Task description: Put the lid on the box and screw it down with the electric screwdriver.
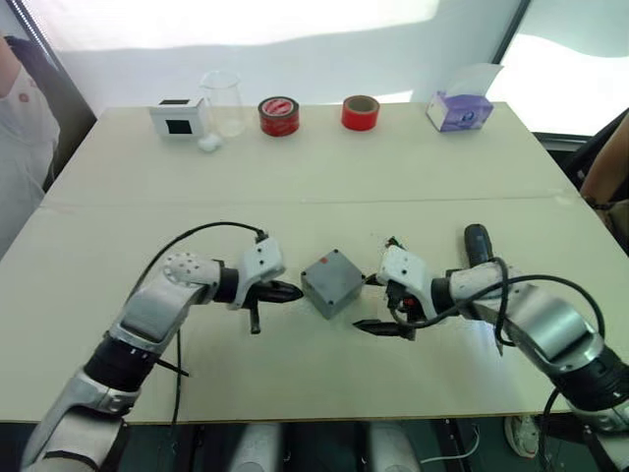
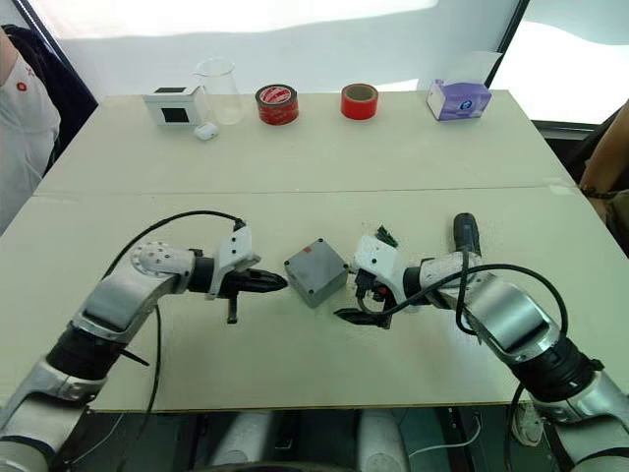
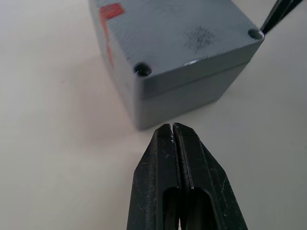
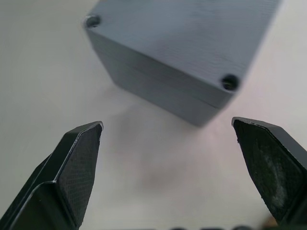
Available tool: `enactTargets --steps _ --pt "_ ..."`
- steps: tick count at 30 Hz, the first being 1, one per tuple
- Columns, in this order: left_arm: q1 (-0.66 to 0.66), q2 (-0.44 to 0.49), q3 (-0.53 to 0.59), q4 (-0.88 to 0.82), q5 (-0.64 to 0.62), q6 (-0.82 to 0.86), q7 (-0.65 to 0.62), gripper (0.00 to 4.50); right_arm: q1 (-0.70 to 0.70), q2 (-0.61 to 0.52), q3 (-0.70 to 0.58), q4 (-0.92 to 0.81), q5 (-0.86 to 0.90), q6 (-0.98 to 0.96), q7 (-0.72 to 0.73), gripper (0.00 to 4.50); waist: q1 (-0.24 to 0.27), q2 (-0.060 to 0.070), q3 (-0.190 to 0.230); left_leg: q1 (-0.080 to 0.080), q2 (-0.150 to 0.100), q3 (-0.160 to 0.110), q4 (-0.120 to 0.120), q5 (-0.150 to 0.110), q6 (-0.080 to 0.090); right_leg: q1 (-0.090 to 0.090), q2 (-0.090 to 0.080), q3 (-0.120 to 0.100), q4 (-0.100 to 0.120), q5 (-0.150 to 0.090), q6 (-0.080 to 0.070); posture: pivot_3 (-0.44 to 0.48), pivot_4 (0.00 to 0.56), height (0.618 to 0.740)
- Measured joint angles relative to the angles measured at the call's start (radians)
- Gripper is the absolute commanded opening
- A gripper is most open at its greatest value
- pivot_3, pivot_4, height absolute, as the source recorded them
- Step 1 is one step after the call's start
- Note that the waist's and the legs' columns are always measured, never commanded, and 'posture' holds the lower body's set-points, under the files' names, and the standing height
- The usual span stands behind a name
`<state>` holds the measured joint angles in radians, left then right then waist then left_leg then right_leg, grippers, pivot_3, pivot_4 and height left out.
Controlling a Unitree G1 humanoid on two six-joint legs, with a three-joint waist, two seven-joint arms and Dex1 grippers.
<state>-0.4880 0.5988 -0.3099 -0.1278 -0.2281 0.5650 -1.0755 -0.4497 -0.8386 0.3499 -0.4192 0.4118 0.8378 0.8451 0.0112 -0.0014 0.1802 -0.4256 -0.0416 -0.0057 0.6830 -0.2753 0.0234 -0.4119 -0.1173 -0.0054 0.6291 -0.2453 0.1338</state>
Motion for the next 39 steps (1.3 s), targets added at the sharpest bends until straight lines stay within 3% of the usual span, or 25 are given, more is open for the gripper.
enactTargets --steps 17,20,23,27,32,34,39 --pt "-0.031 -0.008 0.004 0.057 0.024 -0.015 0.01 0.0 0.059 0.029 -0.055 -0.086 0.026 0.084 -0.004 4.49 0.001 0.0 0.0 0.0 0.0 0.0 0.0 0.0 0.0 0.0 0.0 0.0 0.0 0.0 0.0 0.0 0.15 0.74" --pt "-0.033 0.017 0.035 0.056 -0.002 -0.004 -0.004 0.0 0.088 0.025 -0.15 -0.087 0.064 0.099 -0.006 4.49 0.002 0.0 0.0 0.0 0.0 0.0 0.0 0.0 0.0 0.0 0.0 0.0 0.0 0.0 0.0 0.0 0.15 0.74" --pt "-0.052 0.047 0.138 0.05 -0.076 0.052 -0.016 0.0 0.102 0.042 -0.346 -0.08 0.127 0.105 -0.037 4.49 0.001 0.0 0.0 0.0 0.0 0.0 0.0 0.0 0.0 0.0 0.0 0.0 0.0 0.0 0.0 0.0 0.15 0.74" --pt "-0.096 0.063 0.242 0.021 -0.199 0.15 -0.037 0.0 0.09 0.061 -0.478 -0.006 0.132 0.067 -0.092 4.49 0.001 0.0 0.0 0.0 0.0 0.0 0.0 0.0 0.0 0.001 0.0 0.0 0.0 0.0 0.0 0.0 0.15 0.74" --pt "-0.116 0.082 0.25 -0.046 -0.286 0.234 -0.074 0.0 0.075 0.118 -0.416 0.251 -0.021 -0.114 -0.156 4.49 -0.003 0.0 0.0 0.001 0.0 0.0 0.0 0.0 0.0 0.0 0.0 0.0 0.0 0.0 0.0 0.0 0.15 0.74" --pt "-0.117 0.087 0.242 -0.058 -0.287 0.237 -0.076 0.0 0.074 0.157 -0.376 0.332 -0.057 -0.163 -0.161 3.99 -0.006 0.0 0.0 0.001 0.0 0.001 0.0 0.001 -0.001 0.0 0.001 0.0 0.001 0.0 0.0 0.0 0.15 0.74" --pt "-0.122 0.083 0.241 -0.08 -0.295 0.259 -0.052 0.0 0.038 0.215 -0.339 0.434 -0.09 -0.236 -0.156 2.28 -0.006 0.0 0.0 0.001 0.0 0.0 0.0 0.001 -0.002 0.0 0.001 0.0 0.001 0.0 0.0 0.0 0.15 0.74"
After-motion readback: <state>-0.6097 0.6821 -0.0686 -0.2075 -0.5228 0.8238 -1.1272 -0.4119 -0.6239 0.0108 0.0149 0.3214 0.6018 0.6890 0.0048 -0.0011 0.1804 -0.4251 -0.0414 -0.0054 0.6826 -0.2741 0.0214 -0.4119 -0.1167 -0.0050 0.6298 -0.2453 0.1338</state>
